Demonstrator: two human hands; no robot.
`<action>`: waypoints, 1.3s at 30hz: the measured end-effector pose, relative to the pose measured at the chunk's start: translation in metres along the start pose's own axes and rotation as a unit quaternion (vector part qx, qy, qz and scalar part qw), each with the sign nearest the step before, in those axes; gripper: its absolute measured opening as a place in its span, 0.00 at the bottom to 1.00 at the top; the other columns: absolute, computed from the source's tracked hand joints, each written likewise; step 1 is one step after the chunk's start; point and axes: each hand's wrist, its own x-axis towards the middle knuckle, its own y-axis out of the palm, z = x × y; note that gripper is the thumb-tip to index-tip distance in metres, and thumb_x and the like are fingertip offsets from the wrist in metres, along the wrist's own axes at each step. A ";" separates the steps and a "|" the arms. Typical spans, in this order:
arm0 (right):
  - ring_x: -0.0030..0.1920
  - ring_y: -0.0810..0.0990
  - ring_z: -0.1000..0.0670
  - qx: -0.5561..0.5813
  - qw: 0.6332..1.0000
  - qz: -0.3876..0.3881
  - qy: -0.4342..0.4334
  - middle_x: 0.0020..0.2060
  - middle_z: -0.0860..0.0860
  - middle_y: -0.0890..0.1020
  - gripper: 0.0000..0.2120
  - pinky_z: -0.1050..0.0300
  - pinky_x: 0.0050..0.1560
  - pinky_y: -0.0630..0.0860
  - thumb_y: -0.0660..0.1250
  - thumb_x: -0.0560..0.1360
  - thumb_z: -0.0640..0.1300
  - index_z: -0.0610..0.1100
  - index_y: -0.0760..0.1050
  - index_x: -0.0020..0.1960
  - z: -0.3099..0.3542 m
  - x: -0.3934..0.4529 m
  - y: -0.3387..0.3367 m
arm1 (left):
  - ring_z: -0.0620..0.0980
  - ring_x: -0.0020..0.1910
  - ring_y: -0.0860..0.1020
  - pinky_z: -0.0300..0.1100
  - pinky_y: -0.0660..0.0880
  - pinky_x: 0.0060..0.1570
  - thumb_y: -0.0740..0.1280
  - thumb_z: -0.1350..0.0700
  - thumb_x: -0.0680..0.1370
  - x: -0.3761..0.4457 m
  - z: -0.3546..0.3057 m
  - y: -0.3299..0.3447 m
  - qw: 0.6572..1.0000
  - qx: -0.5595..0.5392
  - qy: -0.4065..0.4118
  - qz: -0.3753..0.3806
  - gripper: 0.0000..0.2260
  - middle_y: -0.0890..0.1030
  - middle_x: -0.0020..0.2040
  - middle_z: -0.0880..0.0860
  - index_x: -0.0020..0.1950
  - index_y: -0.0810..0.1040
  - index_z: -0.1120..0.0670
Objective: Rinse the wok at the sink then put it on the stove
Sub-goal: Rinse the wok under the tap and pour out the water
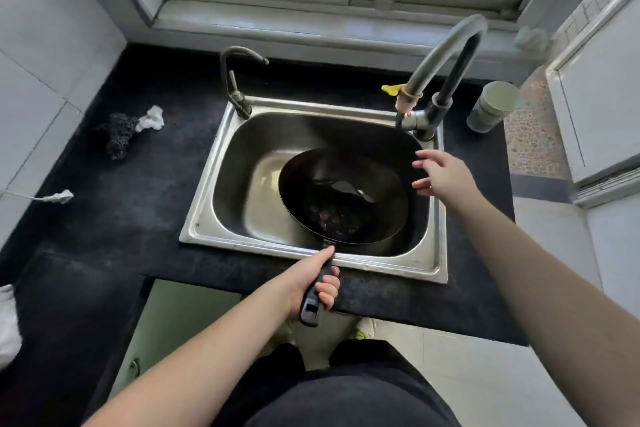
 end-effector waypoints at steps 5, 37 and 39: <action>0.35 0.82 0.50 -0.048 0.997 0.026 -0.056 0.73 0.49 0.66 0.27 0.56 0.39 0.81 0.49 0.79 0.33 0.48 0.60 0.76 0.037 0.047 -0.003 | 0.42 0.16 0.59 0.32 0.56 0.16 0.59 0.40 0.80 0.000 -0.002 0.002 0.999 0.031 0.001 -0.031 0.20 0.61 0.23 0.47 0.36 0.67 0.53; 0.43 0.85 0.43 -0.368 0.917 0.108 -0.113 0.45 0.43 0.82 0.40 0.48 0.46 0.81 0.52 0.73 0.30 0.60 0.49 0.77 0.047 0.097 0.017 | 0.42 0.16 0.60 0.32 0.58 0.17 0.58 0.40 0.80 -0.004 -0.006 0.000 0.997 0.064 -0.003 -0.042 0.19 0.63 0.23 0.46 0.37 0.68 0.53; 0.42 0.85 0.43 -0.349 0.924 0.117 -0.105 0.49 0.41 0.82 0.40 0.47 0.47 0.82 0.52 0.73 0.30 0.61 0.48 0.77 0.048 0.097 0.015 | 0.41 0.16 0.60 0.32 0.58 0.17 0.58 0.40 0.80 -0.004 -0.006 0.000 0.997 0.066 -0.002 -0.041 0.19 0.63 0.23 0.46 0.37 0.68 0.53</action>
